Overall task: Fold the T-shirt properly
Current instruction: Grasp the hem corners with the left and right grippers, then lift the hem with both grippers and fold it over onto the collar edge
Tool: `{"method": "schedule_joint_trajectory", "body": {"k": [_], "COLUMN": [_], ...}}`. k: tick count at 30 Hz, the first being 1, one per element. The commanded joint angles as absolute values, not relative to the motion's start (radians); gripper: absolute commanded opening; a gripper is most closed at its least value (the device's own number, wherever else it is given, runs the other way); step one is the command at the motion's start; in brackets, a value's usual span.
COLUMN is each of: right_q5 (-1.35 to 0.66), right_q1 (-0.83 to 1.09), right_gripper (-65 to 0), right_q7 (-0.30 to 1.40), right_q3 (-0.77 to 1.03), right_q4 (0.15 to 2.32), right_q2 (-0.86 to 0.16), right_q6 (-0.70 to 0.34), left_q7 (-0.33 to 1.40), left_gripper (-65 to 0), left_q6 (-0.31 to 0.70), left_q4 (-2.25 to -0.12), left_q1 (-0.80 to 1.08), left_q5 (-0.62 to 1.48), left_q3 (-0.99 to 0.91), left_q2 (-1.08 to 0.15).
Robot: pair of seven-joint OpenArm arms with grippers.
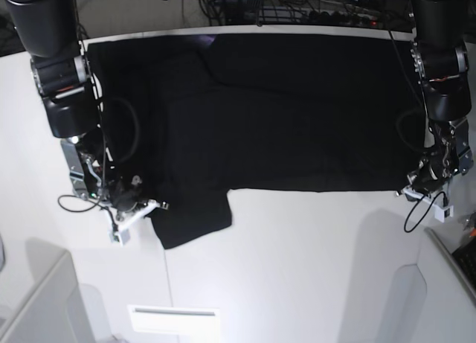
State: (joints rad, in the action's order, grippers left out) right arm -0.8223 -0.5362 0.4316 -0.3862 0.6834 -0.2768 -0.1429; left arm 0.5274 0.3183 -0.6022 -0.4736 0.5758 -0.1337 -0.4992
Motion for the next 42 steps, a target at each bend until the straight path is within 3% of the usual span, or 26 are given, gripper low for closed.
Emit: {"method": "schedule_joint_trajectory", "body": {"k": [1,8,14,25,35,42], "right_q5": [-0.802,-0.802,-0.803,-0.802,-0.806,-0.802], "right_q1": [-0.542,-0.499,-0.479,-0.483,-0.450,-0.344], "right_gripper": [-65.0,-65.0,-65.0,-65.0,-65.0,-65.0], "right_q7": [0.449,0.398,0.395,0.355,0.337,0.377], "right_q3": [-0.387,-0.387,-0.386,-0.386,-0.383,-0.199], "right_q4": [0.685,0.766,0.883,0.911,1.021,1.136], "right_q2": [-0.285,-0.289,-0.306,-0.309,-0.372,-0.372], "right_q6": [-0.134,-0.134,-0.130,-0.130,-0.128,-0.128], "left_q7": [0.562,0.565,0.659,0.674,0.707,0.783], "left_gripper": [-65.0,-65.0,-65.0,-65.0,-65.0,-65.0], "left_q6": [0.321,0.328,0.328,0.329,0.329,0.363], "left_q4": [-0.615,-0.648,-0.817,-0.909,-1.070,-1.190], "left_q1": [-0.484,-0.476,-0.407,-0.366,-0.263,-0.214], "left_q5": [0.567,0.572,0.576,0.576,0.576,0.576], "left_q3": [-0.130,-0.131,-0.142,-0.243,-0.317,-0.392], "left_q2": [-0.506,-0.512,-0.533,-0.535,-0.535,-0.529]}}
